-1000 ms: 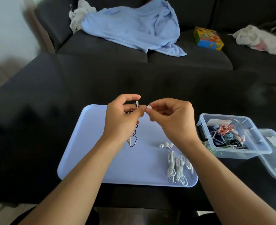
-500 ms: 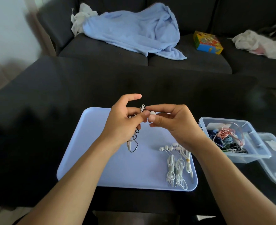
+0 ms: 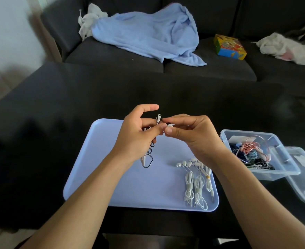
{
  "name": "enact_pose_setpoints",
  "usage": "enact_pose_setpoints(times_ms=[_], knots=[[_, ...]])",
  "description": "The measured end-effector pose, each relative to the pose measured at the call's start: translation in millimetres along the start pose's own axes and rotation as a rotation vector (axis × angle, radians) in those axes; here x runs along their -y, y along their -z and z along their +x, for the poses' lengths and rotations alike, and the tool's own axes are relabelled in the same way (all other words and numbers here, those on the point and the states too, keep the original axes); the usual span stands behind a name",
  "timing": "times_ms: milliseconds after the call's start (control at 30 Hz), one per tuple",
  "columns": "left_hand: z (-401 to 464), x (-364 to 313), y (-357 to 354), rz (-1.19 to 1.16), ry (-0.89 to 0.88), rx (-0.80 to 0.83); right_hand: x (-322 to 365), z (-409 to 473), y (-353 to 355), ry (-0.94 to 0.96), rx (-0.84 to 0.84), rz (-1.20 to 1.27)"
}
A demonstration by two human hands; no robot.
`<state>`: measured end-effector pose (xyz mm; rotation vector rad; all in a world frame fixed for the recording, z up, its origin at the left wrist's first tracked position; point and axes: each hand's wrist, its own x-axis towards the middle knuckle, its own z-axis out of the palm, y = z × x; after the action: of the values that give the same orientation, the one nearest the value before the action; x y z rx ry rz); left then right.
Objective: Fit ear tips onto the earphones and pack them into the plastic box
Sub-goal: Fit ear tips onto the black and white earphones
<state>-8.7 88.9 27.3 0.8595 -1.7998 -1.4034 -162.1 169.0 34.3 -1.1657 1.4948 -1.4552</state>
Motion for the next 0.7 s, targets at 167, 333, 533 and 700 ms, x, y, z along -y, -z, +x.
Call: enact_pose_setpoints(times_ms=[167, 333, 533, 700], knots=[[2, 3, 0, -0.032, 0.034, 0.009, 3, 1, 3, -0.029, 0.051, 0.024], [3, 6, -1, -0.085, 0.134, 0.029, -9, 18, 33, -0.070, -0.384, -0.121], [3, 9, 0, -0.099, 0.181, 0.036, -78, 36, 51, -0.155, -0.314, -0.862], [3, 12, -2, -0.113, 0.219, 0.041, -101, 39, 37, -0.132, -0.126, -1.159]])
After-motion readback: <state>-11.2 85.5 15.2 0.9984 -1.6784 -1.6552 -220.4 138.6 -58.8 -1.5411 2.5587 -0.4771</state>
